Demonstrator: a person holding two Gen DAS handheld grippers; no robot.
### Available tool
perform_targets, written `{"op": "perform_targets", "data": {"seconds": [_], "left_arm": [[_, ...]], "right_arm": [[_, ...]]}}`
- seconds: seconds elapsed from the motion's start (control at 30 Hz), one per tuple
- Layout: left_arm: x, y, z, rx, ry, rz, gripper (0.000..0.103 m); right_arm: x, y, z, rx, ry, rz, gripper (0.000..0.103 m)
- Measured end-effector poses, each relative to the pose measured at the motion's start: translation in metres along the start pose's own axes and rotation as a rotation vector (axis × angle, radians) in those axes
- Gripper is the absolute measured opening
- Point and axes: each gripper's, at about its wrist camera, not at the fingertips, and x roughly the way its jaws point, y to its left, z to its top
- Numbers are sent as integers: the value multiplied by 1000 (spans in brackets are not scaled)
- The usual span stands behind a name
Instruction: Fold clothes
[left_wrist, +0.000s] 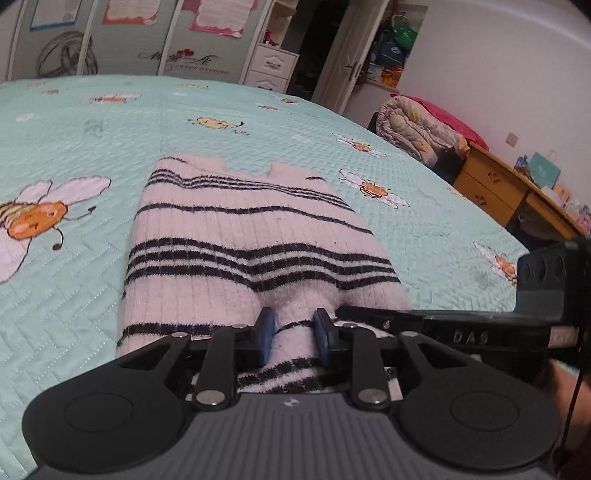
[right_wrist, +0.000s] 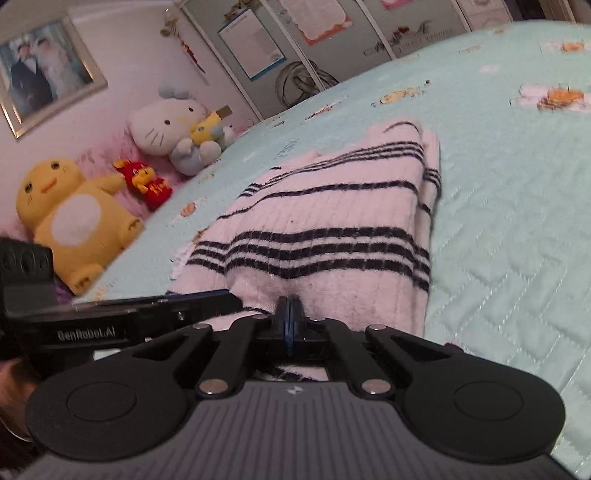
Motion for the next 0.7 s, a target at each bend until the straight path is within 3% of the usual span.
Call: {"op": "perform_targets", "data": {"seconds": [0.13, 0.23, 0.37, 0.47, 0.57, 0.63, 0.7], "left_arm": [[-8, 1, -2, -10, -3, -5, 29], [-9, 1, -2, -4, -1, 0, 29], [-9, -4, -4, 15, -7, 22, 29], [-9, -4, -3, 15, -4, 22, 29], [-8, -6, -5, 31, -14, 27, 29], [-9, -5, -6, 31, -24, 27, 29], [-10, -2, -8, 15, -37, 14, 29]], "right_arm": [[-19, -17, 16, 212, 18, 60, 0], [-36, 5, 43, 174, -74, 114, 6], [-2, 29, 90, 126, -6, 237, 6], [35, 34, 103, 182, 72, 310, 6], [75, 3, 89, 384, 169, 302, 6], [82, -4, 81, 474, 142, 379, 6], [82, 5, 84, 491, 79, 530, 8]]}}
